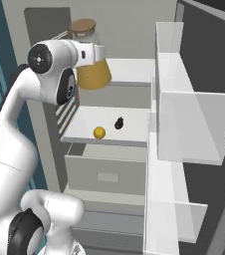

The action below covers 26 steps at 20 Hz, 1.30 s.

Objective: Move the eggplant and pear from the top shelf to the second highest shelf to make space. Then, place the pitcher from the counter on the cleared top shelf.

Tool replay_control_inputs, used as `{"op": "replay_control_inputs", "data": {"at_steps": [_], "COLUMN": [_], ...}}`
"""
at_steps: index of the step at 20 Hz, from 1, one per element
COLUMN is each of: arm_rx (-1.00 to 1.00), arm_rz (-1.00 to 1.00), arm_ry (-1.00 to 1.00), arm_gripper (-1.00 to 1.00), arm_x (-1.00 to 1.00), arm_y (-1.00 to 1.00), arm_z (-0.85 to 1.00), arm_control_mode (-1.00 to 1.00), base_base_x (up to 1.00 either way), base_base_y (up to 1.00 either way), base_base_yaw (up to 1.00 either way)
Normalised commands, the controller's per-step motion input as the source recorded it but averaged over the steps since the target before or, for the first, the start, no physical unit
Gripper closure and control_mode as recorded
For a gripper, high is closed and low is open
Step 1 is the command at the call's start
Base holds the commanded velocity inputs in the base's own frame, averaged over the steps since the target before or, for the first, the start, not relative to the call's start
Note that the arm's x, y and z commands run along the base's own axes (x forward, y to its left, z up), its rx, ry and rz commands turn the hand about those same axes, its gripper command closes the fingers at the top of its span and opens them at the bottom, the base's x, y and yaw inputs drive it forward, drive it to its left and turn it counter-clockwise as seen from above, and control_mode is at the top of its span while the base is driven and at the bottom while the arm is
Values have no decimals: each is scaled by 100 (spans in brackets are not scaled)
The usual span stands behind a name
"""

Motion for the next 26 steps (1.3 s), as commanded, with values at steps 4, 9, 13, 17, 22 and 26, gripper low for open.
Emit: {"op": "replay_control_inputs", "data": {"at_steps": [4,9,13,17,22,26], "arm_rx": [0,0,0,0,1,4], "arm_rz": [0,0,0,0,0,0], "arm_ry": [-11,-1,8,12,5,0], "arm_gripper": [100,100,100,100,100,100], "arm_x": [31,44,62,74,78,83], "arm_y": [-13,-15,-26,-25,-27,-31], "arm_z": [25,15,0,0,-2,-18], "arm_control_mode": [-100,-100,-100,-100,-100,-100], "base_base_x": [0,0,0,0,0,0], "base_base_y": [0,0,0,0,0,0], "base_base_yaw": [0,0,0,0,0,0]}}
